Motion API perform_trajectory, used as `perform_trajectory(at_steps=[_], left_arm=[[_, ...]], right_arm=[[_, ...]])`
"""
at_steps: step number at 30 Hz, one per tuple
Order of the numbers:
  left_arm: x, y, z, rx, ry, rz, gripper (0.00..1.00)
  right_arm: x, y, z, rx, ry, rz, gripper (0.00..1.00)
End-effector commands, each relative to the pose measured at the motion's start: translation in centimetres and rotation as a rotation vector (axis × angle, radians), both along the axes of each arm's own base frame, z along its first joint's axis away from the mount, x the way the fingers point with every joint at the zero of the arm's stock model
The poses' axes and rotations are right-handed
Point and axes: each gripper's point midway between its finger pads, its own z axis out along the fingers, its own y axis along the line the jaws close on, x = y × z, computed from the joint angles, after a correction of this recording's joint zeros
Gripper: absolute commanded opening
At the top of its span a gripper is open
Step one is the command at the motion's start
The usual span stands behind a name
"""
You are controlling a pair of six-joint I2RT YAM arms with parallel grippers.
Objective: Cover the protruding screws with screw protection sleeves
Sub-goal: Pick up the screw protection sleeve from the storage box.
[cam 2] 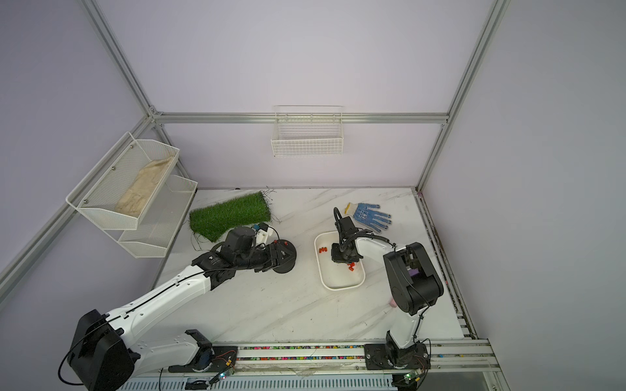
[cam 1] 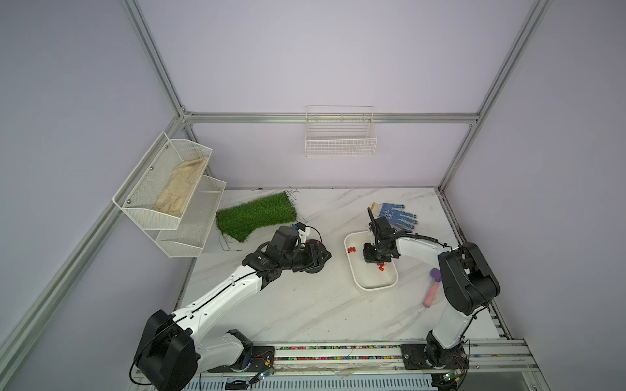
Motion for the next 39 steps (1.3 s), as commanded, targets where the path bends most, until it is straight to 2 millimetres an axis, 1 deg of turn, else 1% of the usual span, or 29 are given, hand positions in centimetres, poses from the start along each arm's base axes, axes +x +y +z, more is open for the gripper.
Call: perform_trajectory(at_steps=[1,9,14,17,19,22,24,27,30,32,35,39], left_arm=[[0.0,0.0,1.3,-0.023,-0.057,-0.007,0.64],[0.0,0.0,1.1,-0.02,-0.053,-0.008,0.64],[0.0,0.0,1.2,-0.019,-0.055,-0.006,0.64],[0.0,0.1,1.2,-0.019,-0.057,-0.001,0.64],[0.1,0.2,1.2,-0.02,-0.059,0.002,0.64],[0.3,0.4,1.4,-0.022,-0.06,0.025,0.64],[0.5,0.6,1.7,-0.037,-0.065,0.038,0.64],[0.9,0.9,2.8,-0.081,-0.092,0.06,0.64],[1.4,1.1,3.9,-0.133,-0.123,0.082,0.64],[1.7,1.0,4.9,-0.184,-0.139,0.083,0.63],[2.3,0.5,6.4,-0.273,-0.164,0.07,0.59],[2.9,-0.5,8.9,-0.377,-0.216,0.035,0.52]], right_arm=[[0.5,-0.2,0.0,-0.012,0.003,-0.006,0.19],[0.5,-0.2,0.2,-0.008,0.001,-0.003,0.14],[0.4,-0.2,0.3,-0.008,0.0,-0.004,0.12],[0.6,-0.1,1.2,0.006,-0.02,-0.006,0.12],[0.8,0.2,2.3,0.025,-0.045,-0.008,0.12],[1.2,0.7,4.6,0.067,-0.091,-0.012,0.12],[1.4,1.2,6.5,0.107,-0.132,-0.005,0.12],[1.8,1.8,9.8,0.169,-0.205,-0.003,0.12],[2.4,2.9,14.1,0.277,-0.316,0.001,0.12],[2.5,3.9,17.1,0.368,-0.376,0.015,0.12],[2.4,5.4,20.9,0.492,-0.44,0.05,0.12],[1.9,7.0,25.0,0.639,-0.505,0.092,0.13]])
